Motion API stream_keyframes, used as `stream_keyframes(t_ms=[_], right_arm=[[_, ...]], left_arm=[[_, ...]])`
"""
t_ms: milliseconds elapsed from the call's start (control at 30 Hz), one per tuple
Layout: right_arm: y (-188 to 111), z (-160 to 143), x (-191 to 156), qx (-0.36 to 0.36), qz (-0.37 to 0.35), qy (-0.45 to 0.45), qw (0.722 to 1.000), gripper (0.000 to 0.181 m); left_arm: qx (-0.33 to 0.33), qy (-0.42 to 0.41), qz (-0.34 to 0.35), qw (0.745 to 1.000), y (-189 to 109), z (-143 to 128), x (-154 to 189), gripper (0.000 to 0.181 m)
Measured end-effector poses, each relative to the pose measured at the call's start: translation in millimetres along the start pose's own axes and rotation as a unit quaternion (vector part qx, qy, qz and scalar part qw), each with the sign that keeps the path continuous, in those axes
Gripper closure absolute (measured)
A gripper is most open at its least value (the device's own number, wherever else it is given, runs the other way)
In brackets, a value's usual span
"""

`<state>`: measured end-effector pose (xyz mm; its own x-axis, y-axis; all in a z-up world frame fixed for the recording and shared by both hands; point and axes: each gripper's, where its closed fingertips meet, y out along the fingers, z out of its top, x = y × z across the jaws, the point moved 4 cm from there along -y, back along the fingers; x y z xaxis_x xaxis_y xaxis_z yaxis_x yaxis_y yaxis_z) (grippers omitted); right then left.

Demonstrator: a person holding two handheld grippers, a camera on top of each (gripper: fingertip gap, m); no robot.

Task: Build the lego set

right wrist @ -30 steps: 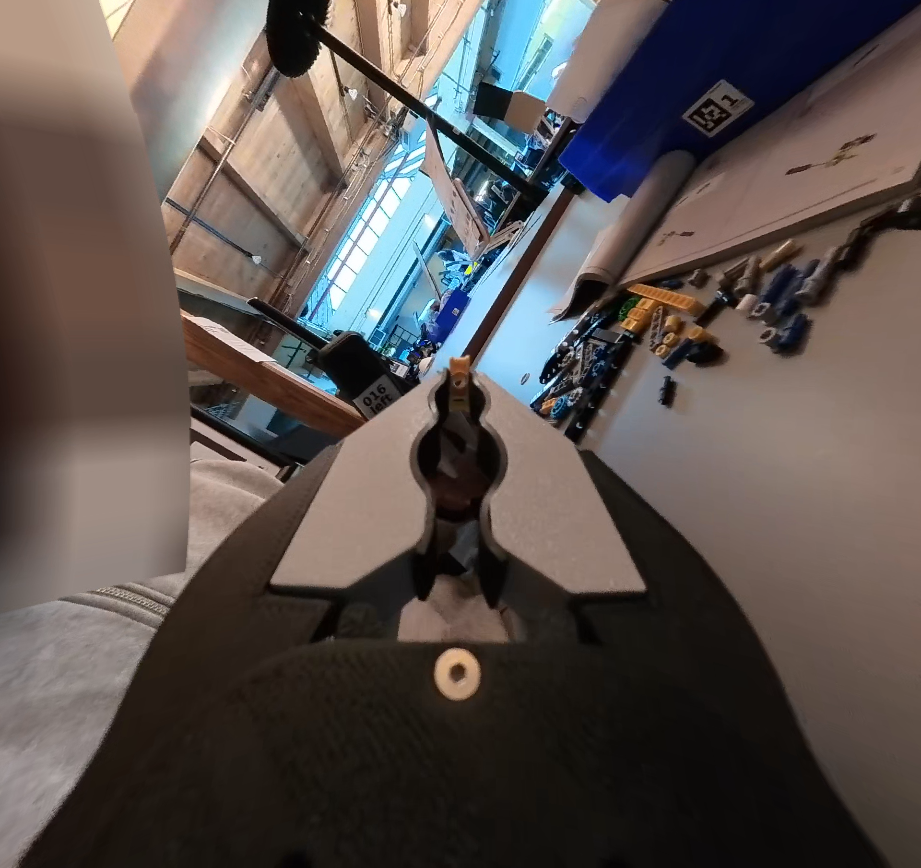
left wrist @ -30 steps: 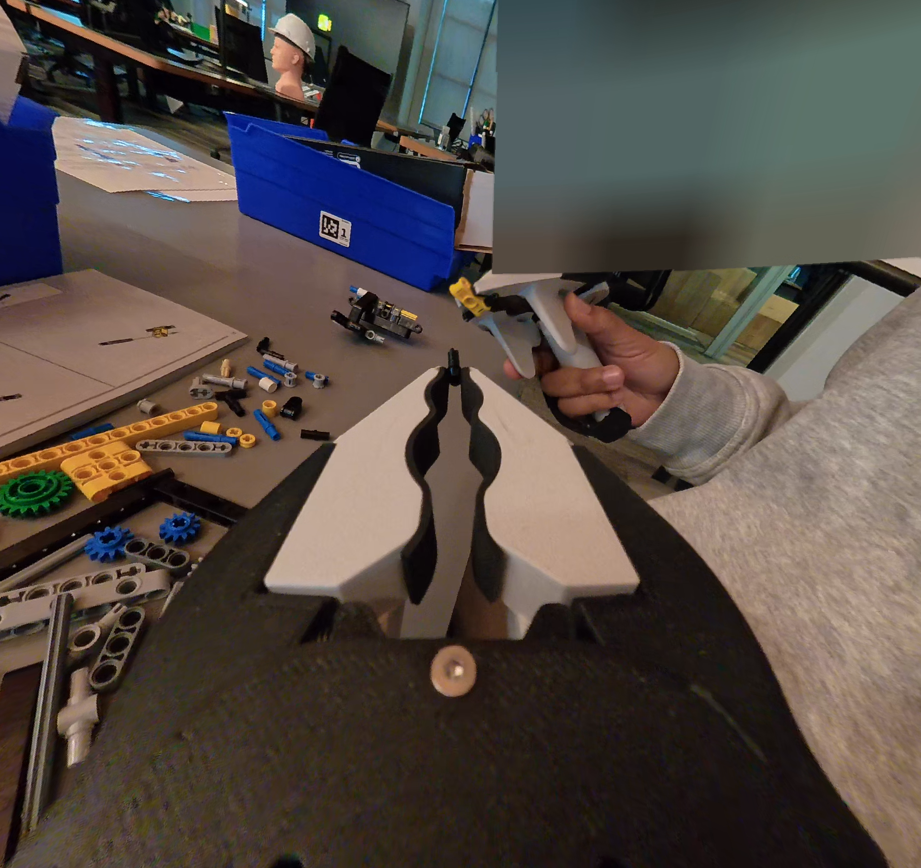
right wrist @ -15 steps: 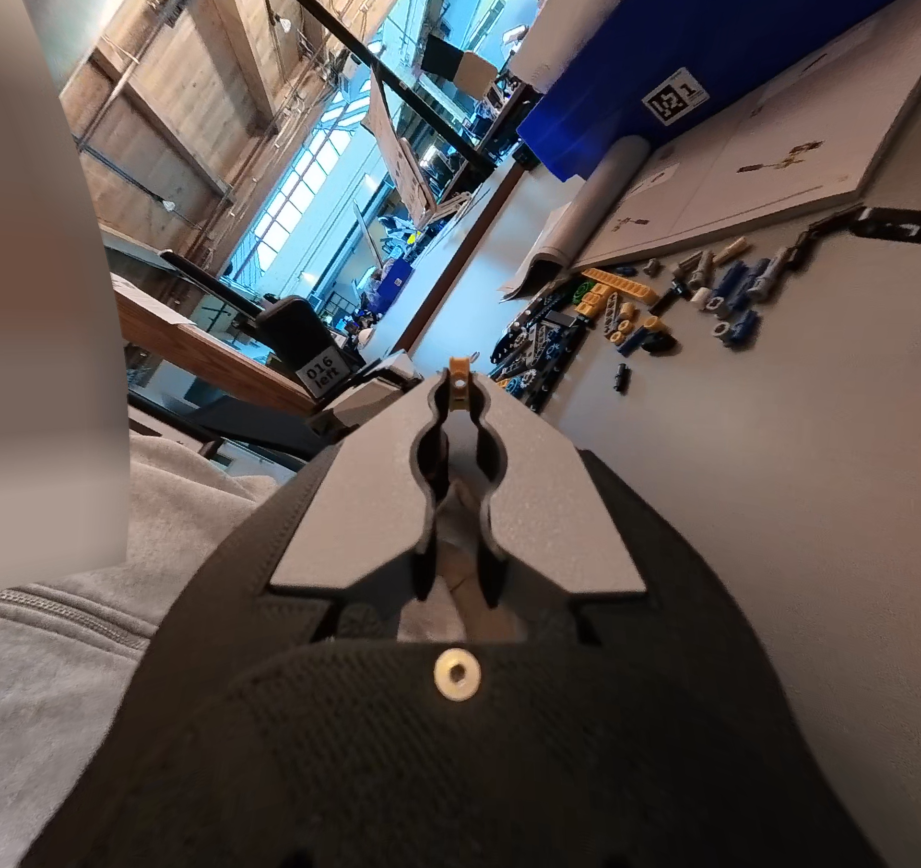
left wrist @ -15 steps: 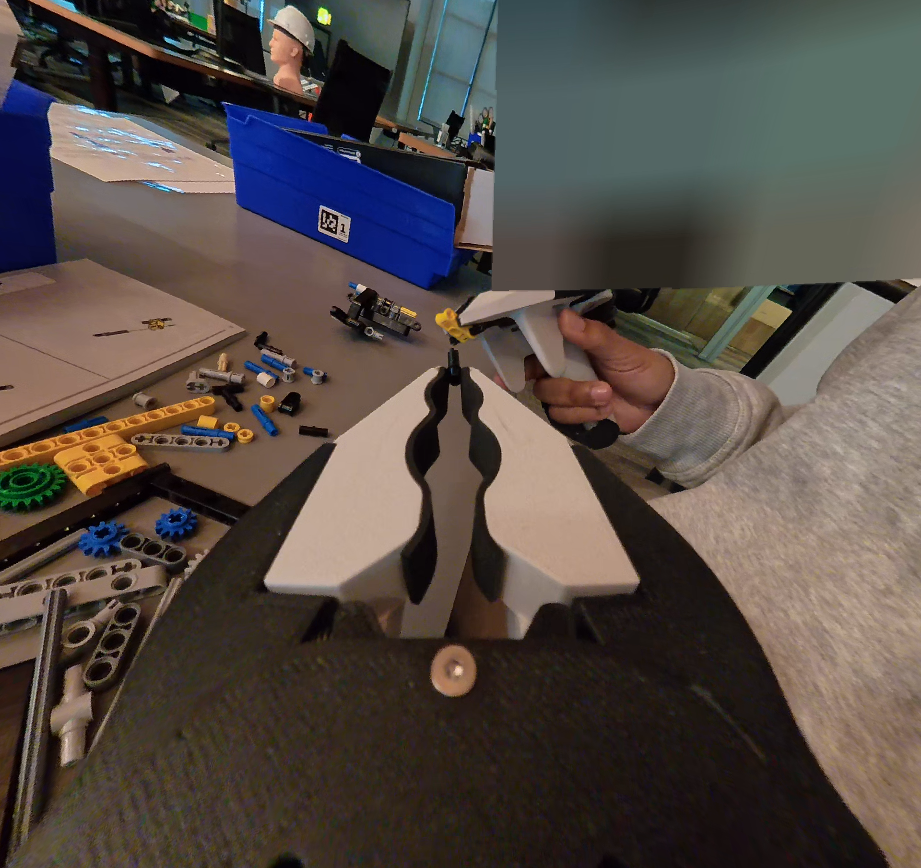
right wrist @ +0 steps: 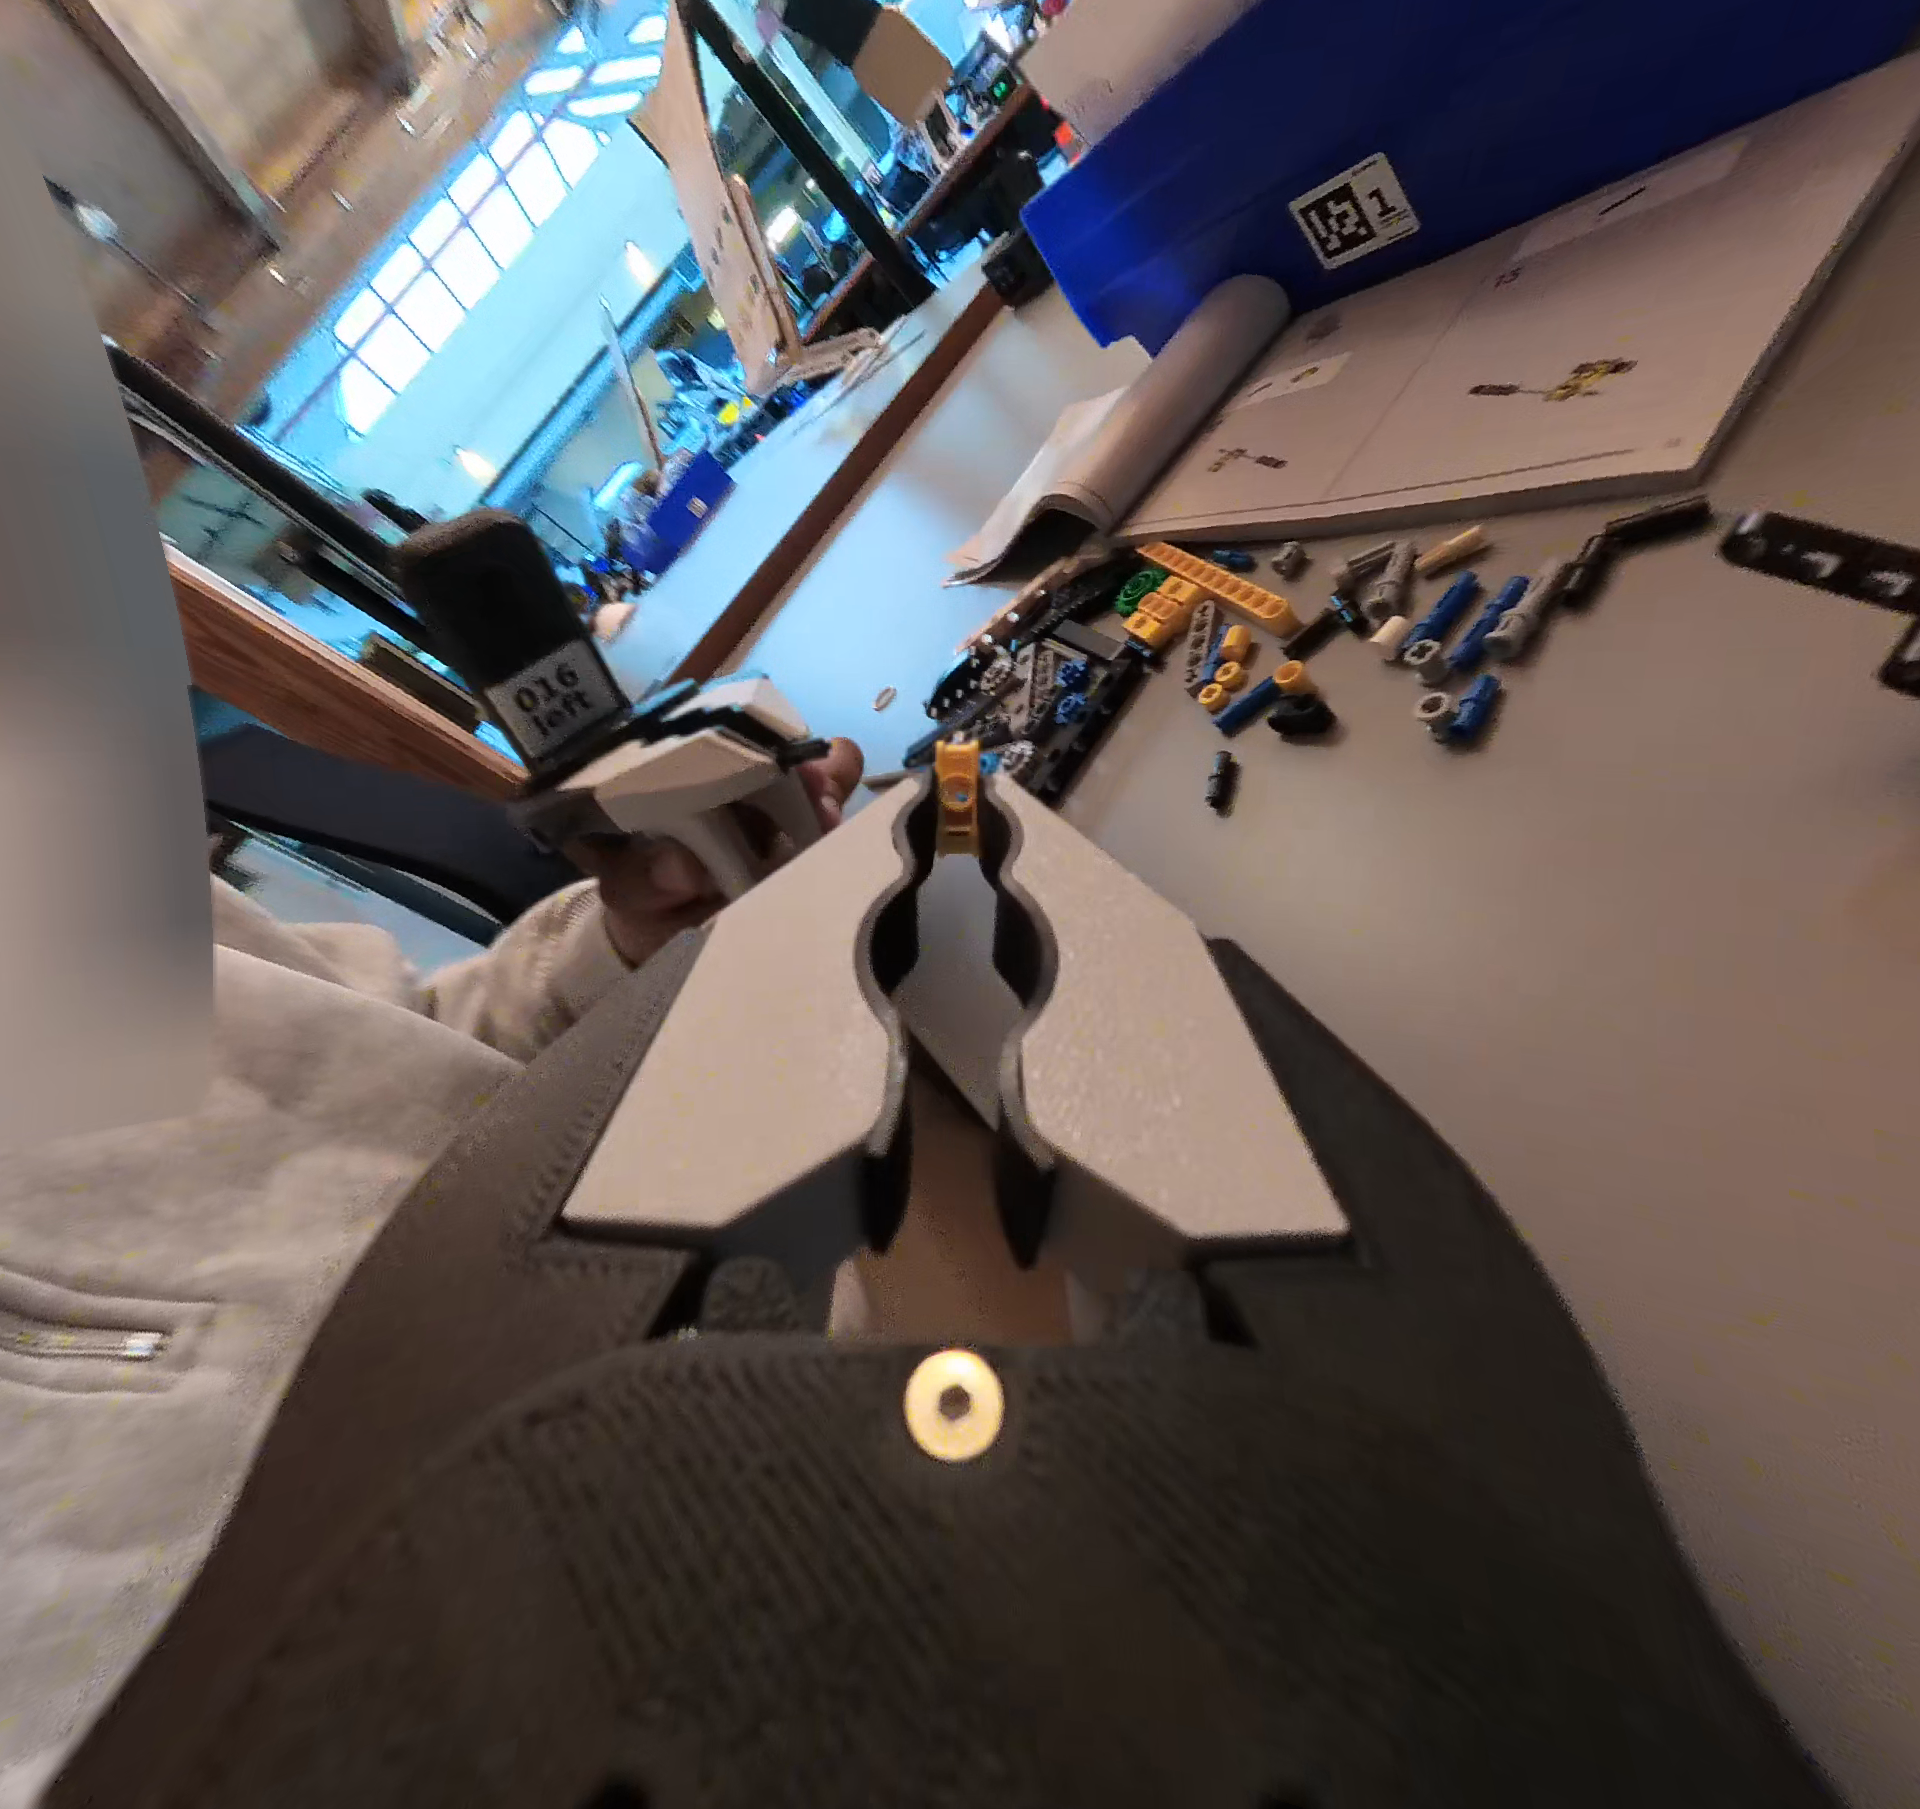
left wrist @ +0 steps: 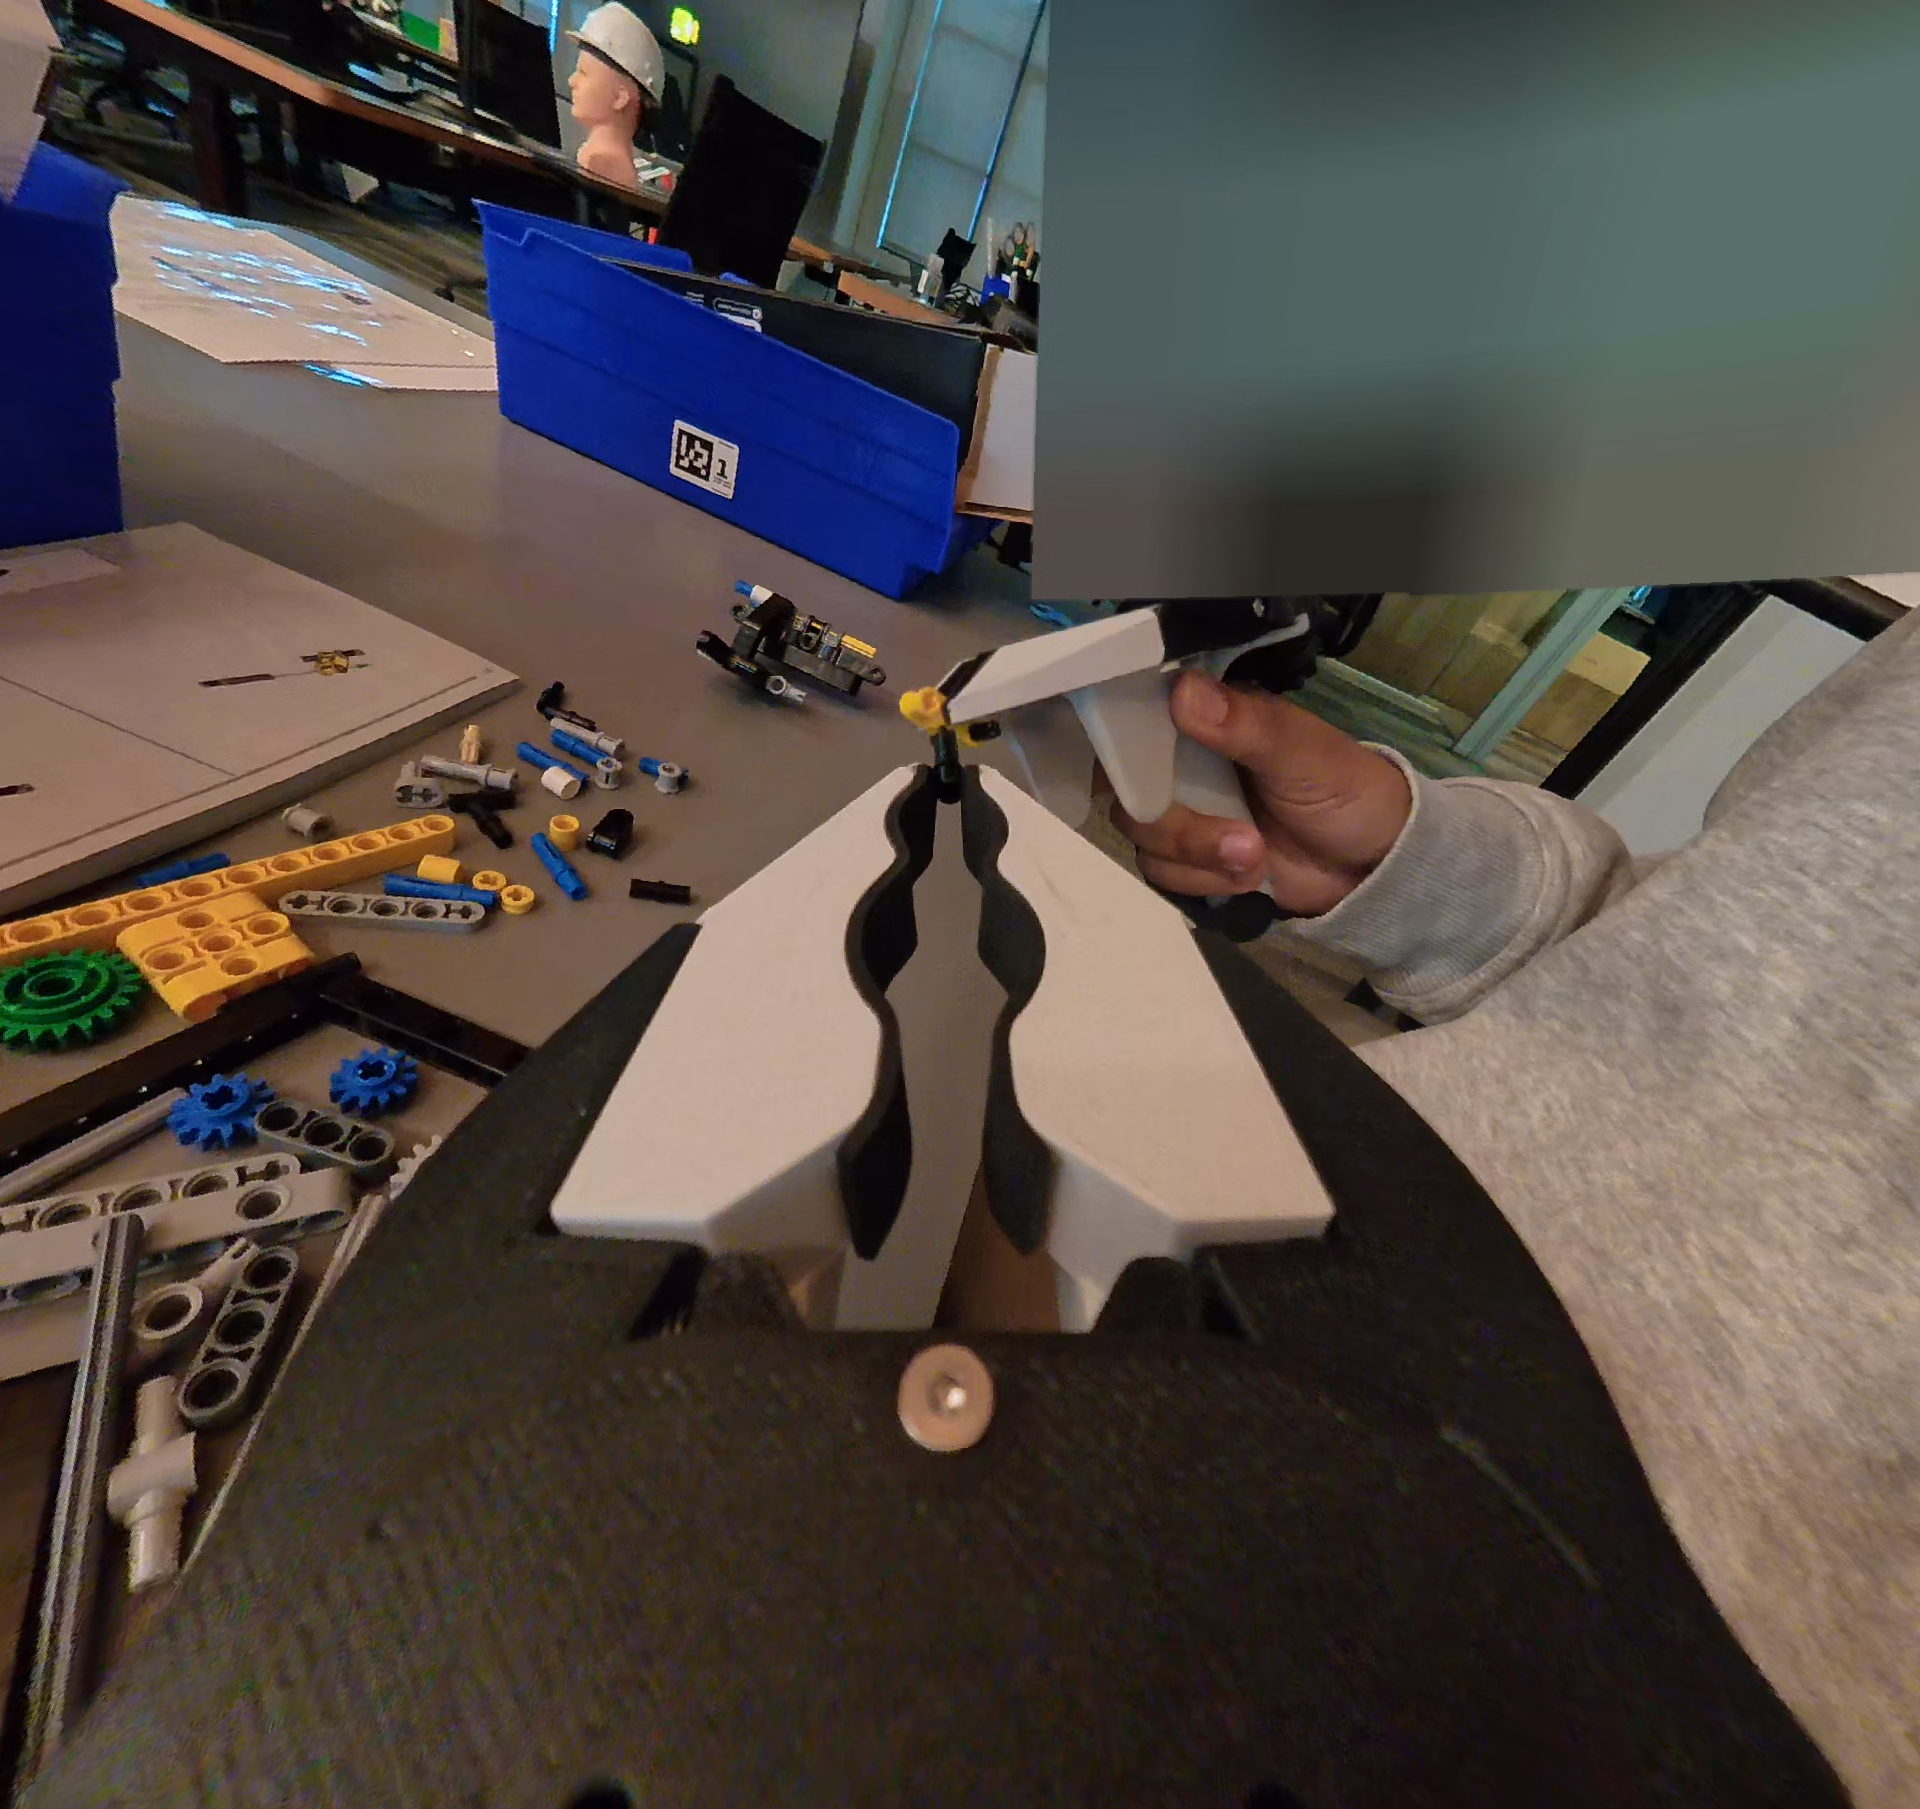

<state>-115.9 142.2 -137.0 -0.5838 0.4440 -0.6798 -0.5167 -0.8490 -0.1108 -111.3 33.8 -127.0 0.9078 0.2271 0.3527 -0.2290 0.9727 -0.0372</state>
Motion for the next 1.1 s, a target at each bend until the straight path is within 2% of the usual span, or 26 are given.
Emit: stream_keyframes(t_ms=[267,633,1100], right_arm=[[8,-9,-2,-0.038,-0.057,-0.106,0.992,0.176],[8,-7,4,-0.023,-0.086,-0.123,0.988,0.176],[13,-6,23,-0.014,-0.208,-0.185,0.96,0.176]], left_arm=[[-0.016,0.013,0.018,1.0,2,-5,-2,0.178],[-0.022,0.001,0.031,0.999,3,-7,-6,0.178],[-0.035,0.023,0.115,0.992,8,-12,-18,0.178]])
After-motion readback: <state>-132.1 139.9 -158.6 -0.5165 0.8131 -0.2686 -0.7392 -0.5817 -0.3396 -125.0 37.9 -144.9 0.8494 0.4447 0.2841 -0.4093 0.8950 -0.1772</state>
